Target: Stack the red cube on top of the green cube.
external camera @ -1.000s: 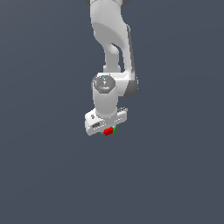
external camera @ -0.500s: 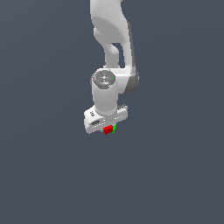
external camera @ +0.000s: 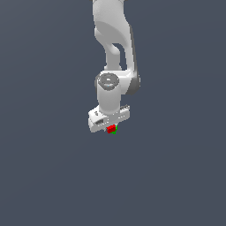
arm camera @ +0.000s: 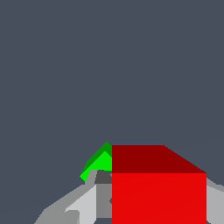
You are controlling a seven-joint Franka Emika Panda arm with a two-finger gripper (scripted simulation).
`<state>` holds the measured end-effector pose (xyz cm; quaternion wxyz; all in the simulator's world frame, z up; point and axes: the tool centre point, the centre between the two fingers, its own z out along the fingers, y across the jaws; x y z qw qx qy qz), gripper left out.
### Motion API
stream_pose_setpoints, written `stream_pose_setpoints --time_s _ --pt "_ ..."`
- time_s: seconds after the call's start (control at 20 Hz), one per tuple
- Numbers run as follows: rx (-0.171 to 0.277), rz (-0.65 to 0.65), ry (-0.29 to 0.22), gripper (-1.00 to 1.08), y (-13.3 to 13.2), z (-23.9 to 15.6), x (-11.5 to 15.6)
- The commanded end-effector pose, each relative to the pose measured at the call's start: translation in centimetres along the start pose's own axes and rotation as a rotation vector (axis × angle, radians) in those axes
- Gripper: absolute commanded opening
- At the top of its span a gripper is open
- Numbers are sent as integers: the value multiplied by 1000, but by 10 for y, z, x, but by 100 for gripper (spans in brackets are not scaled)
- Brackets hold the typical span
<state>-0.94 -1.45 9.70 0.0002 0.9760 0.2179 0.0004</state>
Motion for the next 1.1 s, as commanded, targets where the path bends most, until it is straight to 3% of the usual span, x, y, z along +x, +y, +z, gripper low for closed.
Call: stream_pose_setpoints --time_s 0.0,0.55,0.6,1.05 --pt "1 0 0 -100 -8 10 -8" --pt "1 0 0 -100 -27 33 -25" --pt "1 0 0 100 -27 33 -25" --pt "1 0 0 100 -27 33 -25"
